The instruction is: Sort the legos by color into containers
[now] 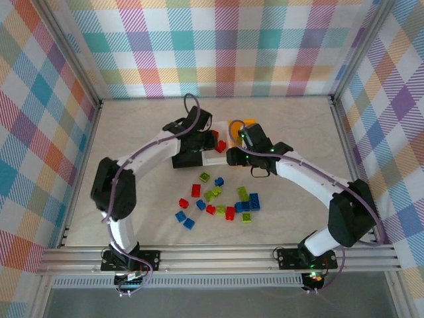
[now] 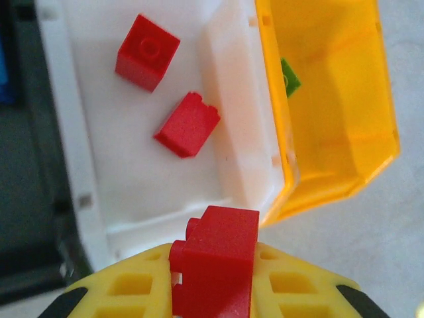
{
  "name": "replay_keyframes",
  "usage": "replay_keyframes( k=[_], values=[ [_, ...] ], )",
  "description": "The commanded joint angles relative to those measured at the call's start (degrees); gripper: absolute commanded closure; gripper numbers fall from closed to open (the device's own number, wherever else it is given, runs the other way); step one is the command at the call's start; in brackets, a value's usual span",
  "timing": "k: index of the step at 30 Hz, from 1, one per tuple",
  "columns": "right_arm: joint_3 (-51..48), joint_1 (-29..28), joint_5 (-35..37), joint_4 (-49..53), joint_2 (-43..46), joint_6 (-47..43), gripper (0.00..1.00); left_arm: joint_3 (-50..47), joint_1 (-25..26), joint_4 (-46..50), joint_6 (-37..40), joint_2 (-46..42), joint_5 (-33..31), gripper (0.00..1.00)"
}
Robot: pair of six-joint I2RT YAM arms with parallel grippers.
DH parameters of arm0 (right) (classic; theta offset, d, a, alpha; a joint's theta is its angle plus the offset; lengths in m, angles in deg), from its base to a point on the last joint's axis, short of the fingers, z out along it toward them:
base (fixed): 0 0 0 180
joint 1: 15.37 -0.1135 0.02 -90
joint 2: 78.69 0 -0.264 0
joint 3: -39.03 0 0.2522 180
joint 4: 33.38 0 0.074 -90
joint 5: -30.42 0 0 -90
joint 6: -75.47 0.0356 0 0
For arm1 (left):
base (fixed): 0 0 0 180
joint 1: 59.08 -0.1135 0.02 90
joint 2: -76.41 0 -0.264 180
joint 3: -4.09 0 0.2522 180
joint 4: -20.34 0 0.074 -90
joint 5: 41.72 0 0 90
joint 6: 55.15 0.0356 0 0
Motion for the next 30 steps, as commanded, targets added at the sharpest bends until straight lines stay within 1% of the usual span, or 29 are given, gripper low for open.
replay_keyframes(
  k=[1, 5, 6, 7, 11, 13, 16, 19, 20, 21, 24, 30],
  values=[
    [-1.7, 0.1, 0.7, 0.5, 2.5, 1.2, 0.35, 7.7, 0.1, 6.8, 2.4, 6.0, -1.8, 0.87],
    [-3.3, 0.0, -0.1, 0.3, 3.9, 1.8, 0.34, 14.7, -0.8, 10.2, 2.8, 12.2, -3.0, 0.87],
    [-3.7, 0.0, -0.5, 0.4, 4.2, 1.8, 0.34, 15.8, -0.8, 10.6, 2.7, 13.1, -2.9, 0.84],
    [-3.9, 0.0, -0.9, 0.5, 4.3, 1.8, 0.34, 16.6, -0.8, 10.8, 2.8, 13.7, -2.6, 0.79],
    [-5.2, 0.0, -2.4, 0.6, 4.6, 1.8, 0.31, 17.8, -0.4, 10.4, 2.4, 13.4, -1.1, 0.49],
    [-5.6, 0.0, -3.3, 1.0, 4.7, 1.8, 0.31, 17.8, -0.2, 10.1, 2.1, 12.0, -0.6, 0.37],
    [-6.2, -0.3, -5.6, 0.9, 4.3, 1.3, 0.3, 16.1, -0.1, 8.7, 1.1, 8.4, 1.7, 0.29],
    [-5.9, -2.0, -8.7, 0.5, 1.9, -0.3, 0.28, 10.0, 0.3, 4.9, -0.7, 2.0, 4.0, 0.2],
    [-5.3, -3.4, -9.0, 0.5, 0.4, -0.8, 0.28, 7.0, 0.4, 3.1, -1.3, -0.8, 4.5, 0.08],
    [-4.7, -4.5, -8.9, 0.4, -0.9, -1.0, 0.27, 4.1, 0.5, 1.5, -1.9, -3.3, 5.0, 0.0],
    [-2.8, -7.1, -8.2, -0.8, -5.8, -0.4, 0.27, -6.1, 0.5, -3.0, -4.2, -11.8, 5.1, 0.0],
    [1.6, -8.0, -4.2, -2.7, -12.7, 0.8, 0.26, -25.2, -0.2, -6.4, -7.4, -28.5, 0.7, 0.0]
  ],
)
